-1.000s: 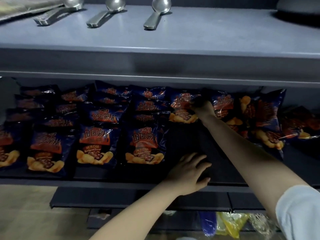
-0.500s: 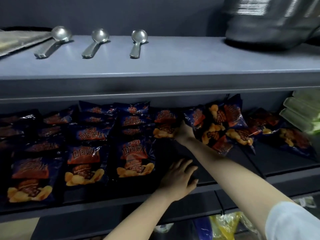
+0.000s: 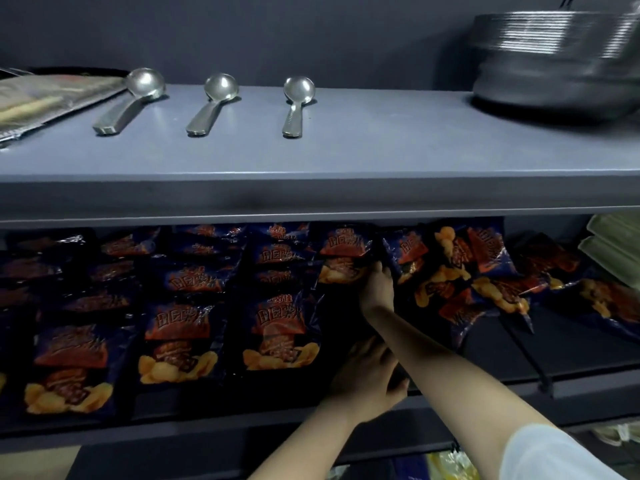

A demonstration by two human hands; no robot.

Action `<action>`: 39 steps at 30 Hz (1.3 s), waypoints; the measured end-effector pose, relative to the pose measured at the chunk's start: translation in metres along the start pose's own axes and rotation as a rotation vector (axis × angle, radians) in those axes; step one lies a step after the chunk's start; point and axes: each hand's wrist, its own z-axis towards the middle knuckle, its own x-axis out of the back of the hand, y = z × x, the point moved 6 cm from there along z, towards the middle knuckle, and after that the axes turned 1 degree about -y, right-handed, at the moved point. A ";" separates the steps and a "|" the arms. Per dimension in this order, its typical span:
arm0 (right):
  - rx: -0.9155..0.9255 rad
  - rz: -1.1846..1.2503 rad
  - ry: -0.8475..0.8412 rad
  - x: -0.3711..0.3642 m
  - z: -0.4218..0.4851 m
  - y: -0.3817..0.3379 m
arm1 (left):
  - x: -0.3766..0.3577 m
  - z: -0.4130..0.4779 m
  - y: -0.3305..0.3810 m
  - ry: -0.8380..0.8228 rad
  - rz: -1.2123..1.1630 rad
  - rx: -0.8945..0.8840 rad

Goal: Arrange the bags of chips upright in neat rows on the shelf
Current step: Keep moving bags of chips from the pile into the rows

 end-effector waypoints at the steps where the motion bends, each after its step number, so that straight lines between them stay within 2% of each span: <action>1: 0.000 -0.019 -0.004 -0.002 0.001 0.000 | -0.002 0.000 -0.001 0.007 0.006 0.004; 6: 0.033 -0.054 -0.018 -0.010 0.002 -0.001 | -0.008 0.001 -0.005 0.045 0.060 0.037; 12: 0.104 -0.086 -0.070 0.001 -0.006 -0.004 | -0.004 0.003 -0.004 -0.009 0.044 0.044; 15: 0.137 -0.052 -0.130 0.011 -0.014 -0.006 | -0.006 0.004 -0.005 0.012 0.078 0.013; 18: 0.188 0.026 -0.112 0.034 -0.022 -0.012 | -0.010 0.004 -0.007 0.006 0.085 0.023; 21: 0.243 0.065 -0.061 0.070 -0.027 -0.016 | -0.008 0.010 -0.006 0.021 0.106 0.071; 24: 0.262 0.085 0.061 0.110 -0.029 -0.007 | 0.007 0.026 0.007 0.135 0.046 0.130; 29: 0.112 0.139 0.241 0.153 -0.037 0.055 | 0.030 0.063 0.016 0.346 -0.087 0.186; 31: 0.034 0.093 0.258 0.157 -0.042 0.085 | 0.033 0.078 0.011 0.356 -0.164 0.205; 33: -0.015 0.025 0.169 0.148 -0.044 0.112 | 0.035 0.091 0.008 0.327 -0.147 0.201; 35: -0.055 -0.066 -0.029 0.131 -0.048 0.132 | 0.033 0.100 0.012 0.279 -0.050 0.102; 37: -0.123 -0.124 -0.222 0.114 -0.057 0.149 | 0.020 0.105 0.016 0.149 0.070 0.005; 39: -0.149 -0.147 -0.287 0.106 -0.064 0.157 | 0.003 0.104 0.014 0.054 0.180 -0.027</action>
